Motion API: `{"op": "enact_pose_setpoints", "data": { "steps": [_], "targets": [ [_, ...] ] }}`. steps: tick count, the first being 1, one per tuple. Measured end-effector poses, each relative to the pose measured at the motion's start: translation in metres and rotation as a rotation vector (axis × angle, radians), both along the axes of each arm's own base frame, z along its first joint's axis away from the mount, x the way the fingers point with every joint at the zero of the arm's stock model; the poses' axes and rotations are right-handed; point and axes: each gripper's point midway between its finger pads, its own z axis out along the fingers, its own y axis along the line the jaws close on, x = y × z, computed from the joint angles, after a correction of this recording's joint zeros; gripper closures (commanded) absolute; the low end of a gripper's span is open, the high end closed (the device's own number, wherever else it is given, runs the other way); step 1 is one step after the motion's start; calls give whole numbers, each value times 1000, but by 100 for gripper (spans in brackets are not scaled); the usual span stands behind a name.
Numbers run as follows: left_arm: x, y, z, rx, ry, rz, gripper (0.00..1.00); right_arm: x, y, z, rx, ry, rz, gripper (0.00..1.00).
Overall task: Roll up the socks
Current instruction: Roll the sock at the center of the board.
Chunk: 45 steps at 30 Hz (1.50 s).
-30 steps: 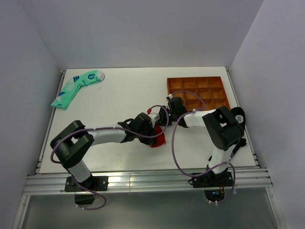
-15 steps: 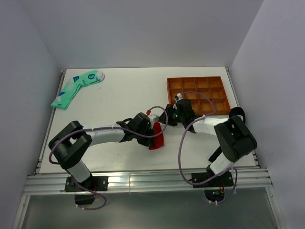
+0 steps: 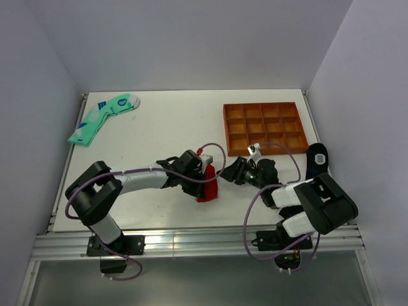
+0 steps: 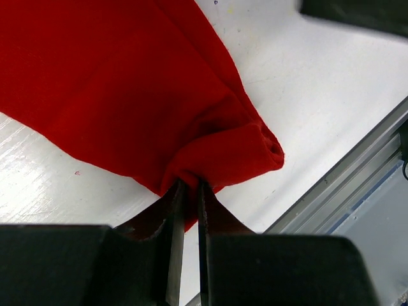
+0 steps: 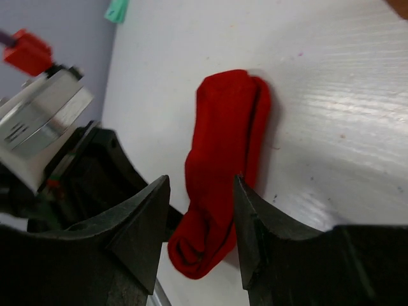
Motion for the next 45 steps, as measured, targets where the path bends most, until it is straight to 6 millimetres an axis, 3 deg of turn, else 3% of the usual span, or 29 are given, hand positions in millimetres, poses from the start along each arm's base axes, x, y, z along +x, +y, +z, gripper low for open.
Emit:
{"op": "enact_pose_setpoints", "data": {
  "steps": [9,20,45],
  "targets": [
    [-1,0,0,11,10,-5,100,-27,20,16,42,-137,118,47],
    [-1,0,0,17,12,-16,100,-46,32,-8,-102,-173,180,47],
    [-1,-2,-1,22,28,-35,100,-68,39,-23,-231,-254,268,48]
  ]
}}
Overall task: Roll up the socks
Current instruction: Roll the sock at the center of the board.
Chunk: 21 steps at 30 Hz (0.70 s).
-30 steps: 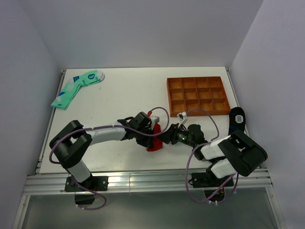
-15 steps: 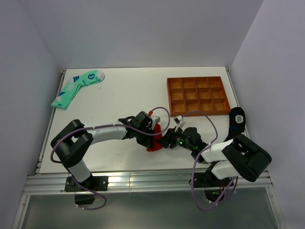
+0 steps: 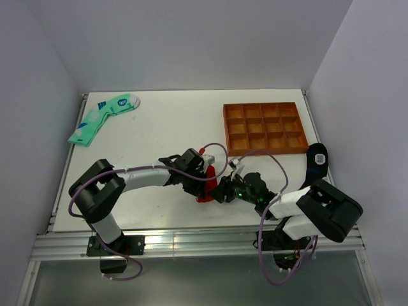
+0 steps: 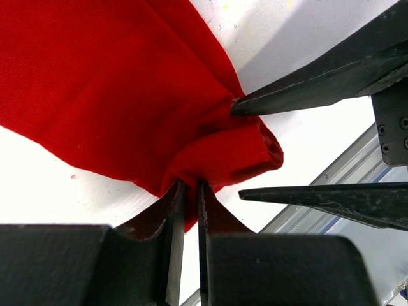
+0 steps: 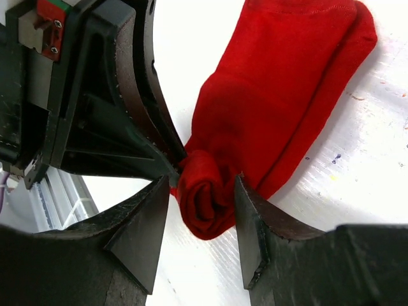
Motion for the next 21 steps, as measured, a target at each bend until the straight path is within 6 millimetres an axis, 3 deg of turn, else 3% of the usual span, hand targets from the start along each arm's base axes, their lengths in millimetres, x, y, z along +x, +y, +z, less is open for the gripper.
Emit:
{"op": "enact_pose_setpoints", "data": {
  "steps": [7,11,12,15,21],
  "targets": [
    [-1,-2,0,-6,7,-5,100,3,-3,-7,-39,14,-26,59],
    [0,-2,0,-8,7,-4,99,7,-3,-12,-65,38,-43,78],
    [0,-2,0,-9,6,-3,99,8,-3,-13,-70,45,-50,87],
    [0,-3,0,-15,8,6,89,10,-6,-17,-89,71,-78,94],
    [3,-4,2,-36,3,64,70,12,-11,-22,-114,121,-131,97]
  ]
}}
